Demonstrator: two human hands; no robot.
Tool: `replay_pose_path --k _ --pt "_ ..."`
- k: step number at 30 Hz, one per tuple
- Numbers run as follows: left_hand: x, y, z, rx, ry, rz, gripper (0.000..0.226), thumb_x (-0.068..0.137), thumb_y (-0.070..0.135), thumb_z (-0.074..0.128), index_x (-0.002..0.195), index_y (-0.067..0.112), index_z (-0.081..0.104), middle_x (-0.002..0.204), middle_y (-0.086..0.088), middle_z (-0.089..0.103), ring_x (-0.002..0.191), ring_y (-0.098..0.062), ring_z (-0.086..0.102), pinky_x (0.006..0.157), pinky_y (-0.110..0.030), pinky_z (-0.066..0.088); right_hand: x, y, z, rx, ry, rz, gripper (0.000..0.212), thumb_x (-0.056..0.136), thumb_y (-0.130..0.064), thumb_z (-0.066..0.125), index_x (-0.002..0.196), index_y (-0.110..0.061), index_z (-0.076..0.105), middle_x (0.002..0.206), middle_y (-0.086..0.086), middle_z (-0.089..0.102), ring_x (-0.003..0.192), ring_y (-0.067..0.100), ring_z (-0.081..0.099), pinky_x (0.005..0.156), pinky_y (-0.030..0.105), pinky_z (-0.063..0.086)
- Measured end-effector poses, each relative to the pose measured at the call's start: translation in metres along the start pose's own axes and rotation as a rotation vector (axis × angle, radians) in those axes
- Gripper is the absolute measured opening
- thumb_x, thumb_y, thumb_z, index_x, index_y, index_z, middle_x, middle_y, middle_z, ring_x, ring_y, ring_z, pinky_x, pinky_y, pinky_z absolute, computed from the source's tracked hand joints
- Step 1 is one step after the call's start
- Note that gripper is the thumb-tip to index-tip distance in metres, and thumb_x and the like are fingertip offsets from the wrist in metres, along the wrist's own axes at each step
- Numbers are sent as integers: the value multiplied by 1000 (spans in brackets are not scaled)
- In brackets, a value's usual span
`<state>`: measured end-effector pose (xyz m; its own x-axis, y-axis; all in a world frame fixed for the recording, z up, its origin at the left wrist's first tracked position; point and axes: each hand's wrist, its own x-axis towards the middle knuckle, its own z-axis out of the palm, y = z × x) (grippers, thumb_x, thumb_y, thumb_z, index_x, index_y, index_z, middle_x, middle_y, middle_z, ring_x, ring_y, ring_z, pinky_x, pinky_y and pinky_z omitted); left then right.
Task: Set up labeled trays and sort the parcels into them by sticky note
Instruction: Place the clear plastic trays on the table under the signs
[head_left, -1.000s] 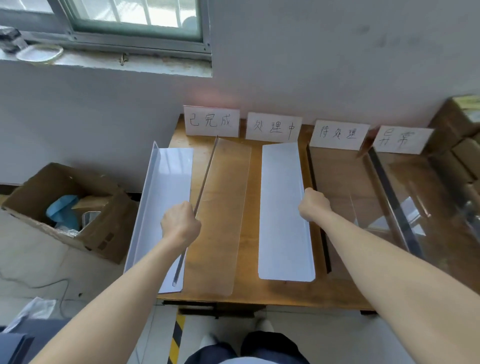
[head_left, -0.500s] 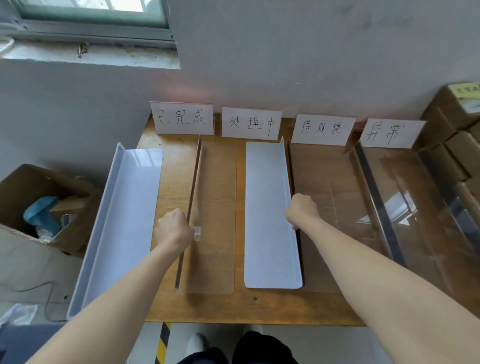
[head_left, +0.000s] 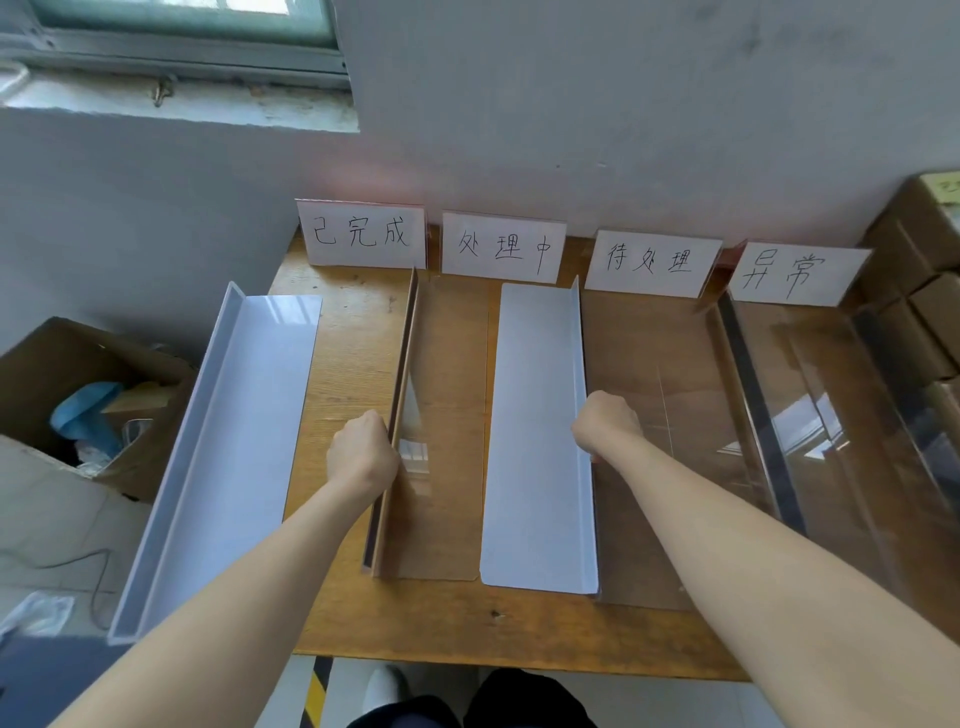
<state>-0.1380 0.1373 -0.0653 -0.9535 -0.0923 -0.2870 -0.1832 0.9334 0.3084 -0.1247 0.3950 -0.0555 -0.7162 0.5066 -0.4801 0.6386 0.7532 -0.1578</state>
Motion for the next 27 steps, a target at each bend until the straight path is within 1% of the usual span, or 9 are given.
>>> replay_pose_path --k 3,9,12,15,17,20,22,25,27 --pt "2 4 5 -2 -6 22 17 86 -1 56 100 7 58 97 -12 64 81 -24 53 70 -33 49 1 1 -1 -21 -2 0 26 87 -2 46 110 -4 58 111 14 64 101 30 63 73 30 46" --pt "5 5 8 0 -20 36 17 86 0 57 101 7 58 97 -11 63 86 -26 57 73 -35 52 -2 1 -2 -41 4 -7 27 85 -1 46 108 -5 59 108 14 65 99 30 63 74 30 47" --pt "6 2 9 0 -35 45 17 86 0 58 101 7 57 98 -11 63 86 -26 57 73 -35 52 -6 1 -5 -67 21 -5 27 86 0 47 109 -5 59 112 13 63 102 30 62 73 29 45" --pt "6 1 6 -14 -75 48 19 88 13 63 105 9 55 102 -10 63 86 -25 57 74 -35 52 -11 -5 -14 -94 109 -45 28 87 0 48 113 -5 57 115 12 61 104 29 59 71 29 41" --pt "5 2 -2 -34 -77 54 30 88 27 64 109 9 53 103 -9 62 86 -25 56 73 -35 50 -15 -17 -20 -89 165 -142 27 89 0 47 115 -4 54 112 13 61 93 29 58 67 29 41" --pt "6 -5 -20 -55 27 86 34 91 29 60 116 8 51 106 -11 64 92 -29 59 76 -38 52 -23 -44 -26 -76 196 -357 19 93 -6 44 111 -5 52 104 13 60 79 24 51 60 28 38" --pt "8 -19 -36 -75 110 92 32 92 27 58 116 7 50 104 -12 65 93 -31 59 76 -40 52 -34 -70 -25 -46 217 -477 17 95 -10 44 109 -6 53 103 12 60 80 23 51 63 29 40" --pt "10 -52 -57 -101 211 44 28 92 24 57 114 8 51 101 -11 65 89 -32 59 76 -42 52 -54 -111 -16 -36 232 -634 20 94 -18 47 107 -6 55 105 13 61 92 28 56 77 38 50" --pt "7 -80 -67 -111 256 -1 27 92 24 58 113 9 51 102 -12 65 89 -31 60 75 -41 52 -72 -138 -7 -50 205 -725 20 94 -20 48 107 -6 56 107 12 61 98 30 56 80 37 48"
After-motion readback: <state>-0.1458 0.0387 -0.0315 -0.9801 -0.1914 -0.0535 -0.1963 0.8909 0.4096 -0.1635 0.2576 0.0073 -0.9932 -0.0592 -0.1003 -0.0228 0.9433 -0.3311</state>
